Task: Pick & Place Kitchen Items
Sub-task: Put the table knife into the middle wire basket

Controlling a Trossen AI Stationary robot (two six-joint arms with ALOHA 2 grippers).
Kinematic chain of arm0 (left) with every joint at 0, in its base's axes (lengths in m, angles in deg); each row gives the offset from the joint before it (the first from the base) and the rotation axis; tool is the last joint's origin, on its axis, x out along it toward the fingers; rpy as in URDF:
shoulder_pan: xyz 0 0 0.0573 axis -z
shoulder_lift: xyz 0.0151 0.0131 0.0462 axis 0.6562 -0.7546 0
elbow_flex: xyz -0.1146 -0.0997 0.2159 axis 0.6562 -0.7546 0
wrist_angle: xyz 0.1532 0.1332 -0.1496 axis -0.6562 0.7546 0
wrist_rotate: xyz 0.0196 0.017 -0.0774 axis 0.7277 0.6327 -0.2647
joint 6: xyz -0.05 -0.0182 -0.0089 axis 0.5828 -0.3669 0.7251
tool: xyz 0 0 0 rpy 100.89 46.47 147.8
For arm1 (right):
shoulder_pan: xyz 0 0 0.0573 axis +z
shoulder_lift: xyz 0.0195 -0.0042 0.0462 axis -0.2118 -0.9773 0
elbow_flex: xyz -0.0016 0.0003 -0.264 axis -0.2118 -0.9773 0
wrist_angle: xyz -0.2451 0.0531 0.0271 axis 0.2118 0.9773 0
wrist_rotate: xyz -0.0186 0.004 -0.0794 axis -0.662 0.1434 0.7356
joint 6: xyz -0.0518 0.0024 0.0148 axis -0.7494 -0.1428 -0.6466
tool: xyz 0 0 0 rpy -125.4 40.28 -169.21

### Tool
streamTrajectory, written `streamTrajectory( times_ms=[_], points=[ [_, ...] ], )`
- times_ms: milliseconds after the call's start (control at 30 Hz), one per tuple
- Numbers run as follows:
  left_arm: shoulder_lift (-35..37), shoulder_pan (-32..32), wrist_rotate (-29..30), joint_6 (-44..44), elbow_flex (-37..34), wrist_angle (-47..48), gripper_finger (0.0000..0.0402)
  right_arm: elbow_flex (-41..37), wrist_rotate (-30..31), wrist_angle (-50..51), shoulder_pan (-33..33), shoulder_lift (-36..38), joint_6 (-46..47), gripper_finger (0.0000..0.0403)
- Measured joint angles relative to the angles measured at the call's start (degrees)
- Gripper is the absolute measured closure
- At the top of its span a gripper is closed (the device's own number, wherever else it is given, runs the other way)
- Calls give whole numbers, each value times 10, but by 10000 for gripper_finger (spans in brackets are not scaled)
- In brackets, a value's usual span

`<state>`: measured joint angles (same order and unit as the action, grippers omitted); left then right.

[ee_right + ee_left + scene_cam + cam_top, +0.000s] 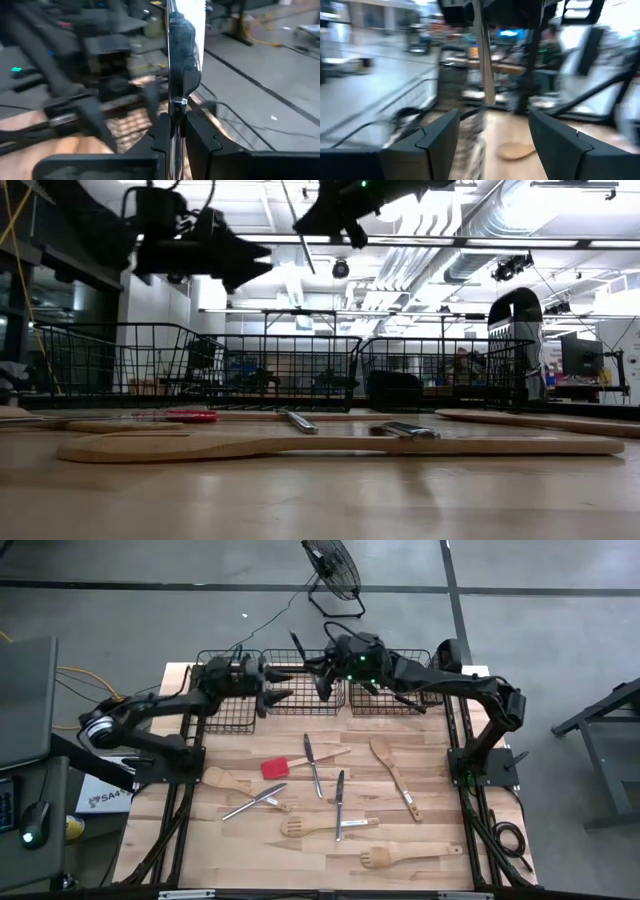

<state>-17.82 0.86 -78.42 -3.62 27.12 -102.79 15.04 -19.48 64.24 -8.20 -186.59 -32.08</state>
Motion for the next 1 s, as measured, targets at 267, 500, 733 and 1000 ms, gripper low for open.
streamTrajectory(
  times_ms=[267,500,733,1000],
  points=[
    [-71,22,-93,32,94,1,167,0,22,-37,25,-8,-8,375],
    [-71,23,-56,28,99,-14,167,0,34,-50,41,-8,-7,375],
    [-71,25,-43,35,99,-20,167,-1,49,-61,47,-8,-1,375],
    [-71,28,-43,42,99,-21,226,-1,46,-66,47,-9,1,375]
  ],
)
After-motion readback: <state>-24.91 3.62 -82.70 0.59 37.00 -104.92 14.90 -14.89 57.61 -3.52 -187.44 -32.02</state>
